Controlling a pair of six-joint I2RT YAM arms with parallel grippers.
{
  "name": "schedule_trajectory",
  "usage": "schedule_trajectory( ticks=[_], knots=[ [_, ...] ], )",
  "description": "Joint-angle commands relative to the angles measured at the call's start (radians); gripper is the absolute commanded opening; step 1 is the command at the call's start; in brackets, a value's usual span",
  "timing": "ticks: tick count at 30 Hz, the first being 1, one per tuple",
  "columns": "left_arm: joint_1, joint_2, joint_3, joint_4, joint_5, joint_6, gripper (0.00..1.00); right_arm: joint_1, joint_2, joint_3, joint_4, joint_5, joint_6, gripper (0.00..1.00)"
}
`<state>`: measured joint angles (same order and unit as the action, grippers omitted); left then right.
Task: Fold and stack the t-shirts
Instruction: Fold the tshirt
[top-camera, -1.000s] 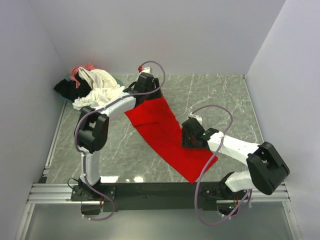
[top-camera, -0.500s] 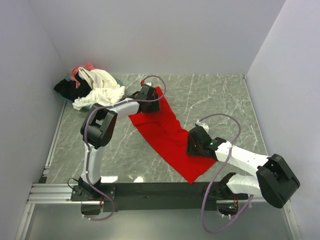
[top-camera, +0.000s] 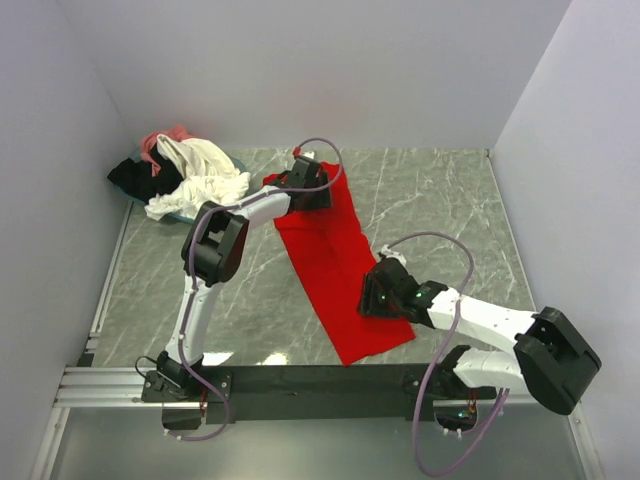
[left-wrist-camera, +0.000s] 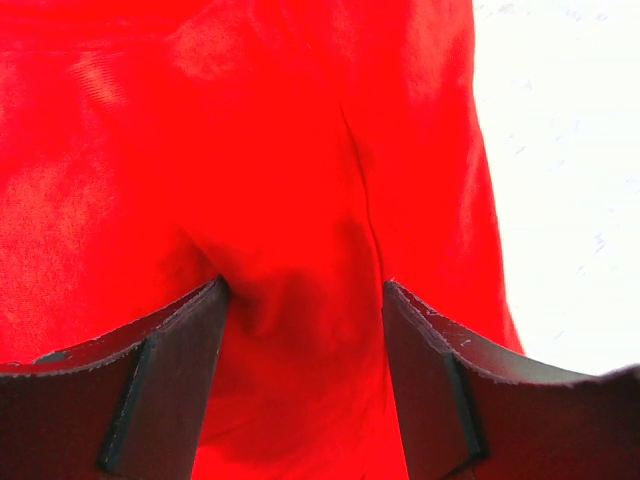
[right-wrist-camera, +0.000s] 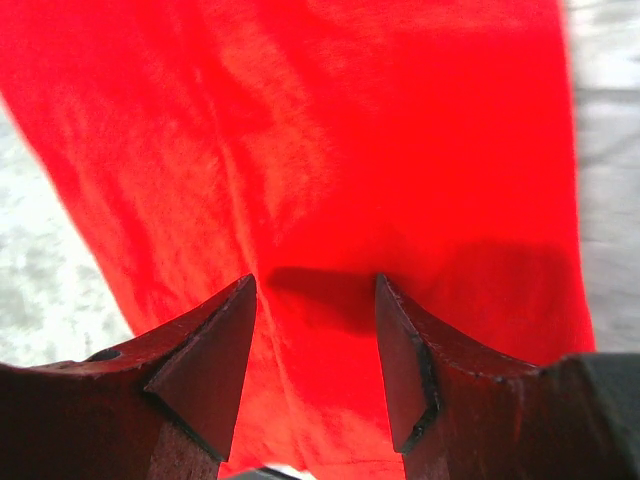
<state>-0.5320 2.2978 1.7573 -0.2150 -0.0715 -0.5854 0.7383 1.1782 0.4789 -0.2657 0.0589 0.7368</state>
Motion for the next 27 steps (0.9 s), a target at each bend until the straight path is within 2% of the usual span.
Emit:
schedule_trajectory(
  ticks=[1, 9, 19, 27],
  knots=[
    [-0.014, 0.07, 0.069, -0.015, 0.059, 0.03, 0.69, 0.044, 0.05, 0.01, 0.029, -0.08, 0.041, 0.58],
    [-0.028, 0.161, 0.211, 0.018, 0.139, 0.07, 0.7, 0.131, 0.188, 0.124, 0.106, -0.117, 0.064, 0.58],
    [-0.031, 0.187, 0.232, 0.112, 0.252, 0.119, 0.7, 0.199, 0.391, 0.289, 0.168, -0.192, 0.047, 0.58],
    [-0.034, 0.144, 0.234, 0.144, 0.265, 0.113, 0.7, 0.208, 0.362, 0.34, 0.073, -0.123, 0.03, 0.58]
  ],
)
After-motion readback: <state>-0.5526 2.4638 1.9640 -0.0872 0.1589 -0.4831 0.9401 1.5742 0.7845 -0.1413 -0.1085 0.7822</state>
